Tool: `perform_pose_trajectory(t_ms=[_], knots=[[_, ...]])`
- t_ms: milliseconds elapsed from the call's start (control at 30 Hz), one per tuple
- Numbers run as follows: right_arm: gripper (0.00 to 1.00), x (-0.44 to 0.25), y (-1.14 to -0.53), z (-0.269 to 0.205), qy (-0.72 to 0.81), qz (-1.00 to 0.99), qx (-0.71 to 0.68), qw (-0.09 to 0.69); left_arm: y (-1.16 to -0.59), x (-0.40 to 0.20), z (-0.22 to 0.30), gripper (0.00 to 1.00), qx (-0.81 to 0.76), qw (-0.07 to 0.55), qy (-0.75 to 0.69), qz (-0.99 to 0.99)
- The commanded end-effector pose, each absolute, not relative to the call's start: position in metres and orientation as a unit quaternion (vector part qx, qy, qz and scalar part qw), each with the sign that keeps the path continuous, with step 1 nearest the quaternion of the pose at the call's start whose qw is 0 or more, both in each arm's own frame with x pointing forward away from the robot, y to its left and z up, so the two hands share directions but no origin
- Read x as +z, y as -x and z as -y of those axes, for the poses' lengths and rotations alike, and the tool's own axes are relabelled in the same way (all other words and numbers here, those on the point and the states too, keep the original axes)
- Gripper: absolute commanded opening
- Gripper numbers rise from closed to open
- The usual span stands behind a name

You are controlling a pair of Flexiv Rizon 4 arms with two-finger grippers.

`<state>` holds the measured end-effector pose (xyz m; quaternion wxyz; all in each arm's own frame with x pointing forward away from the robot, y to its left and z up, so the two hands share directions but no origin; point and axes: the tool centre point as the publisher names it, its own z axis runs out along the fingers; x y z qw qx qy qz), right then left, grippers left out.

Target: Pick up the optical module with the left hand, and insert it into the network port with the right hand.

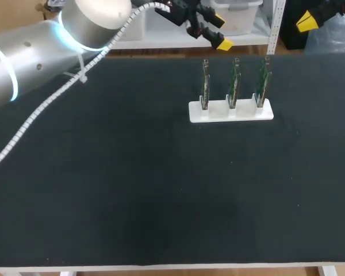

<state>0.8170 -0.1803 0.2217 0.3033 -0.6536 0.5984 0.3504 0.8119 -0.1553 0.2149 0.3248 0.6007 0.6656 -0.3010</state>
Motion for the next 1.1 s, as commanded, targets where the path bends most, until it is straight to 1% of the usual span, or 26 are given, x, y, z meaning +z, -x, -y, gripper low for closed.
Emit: perform_pose_trajectory(t_ms=[33, 367, 1100], knots=[[0.0, 0.223, -0.824, 0.183, 0.66, -0.591, 0.363, 0.289, -0.795, 0.219, 0.143, 1.0, -0.253, 0.371, -0.572, -0.687], [0.0, 0.223, -0.826, 0.187, 0.657, -0.593, 0.363, 0.29, -0.796, 0.214, 0.134, 1.0, -0.245, 0.37, -0.557, -0.702], [0.0, 0.223, -0.828, 0.193, 0.65, -0.603, 0.357, 0.292, -0.797, 0.222, 0.09, 1.0, -0.198, 0.378, -0.523, -0.738]])
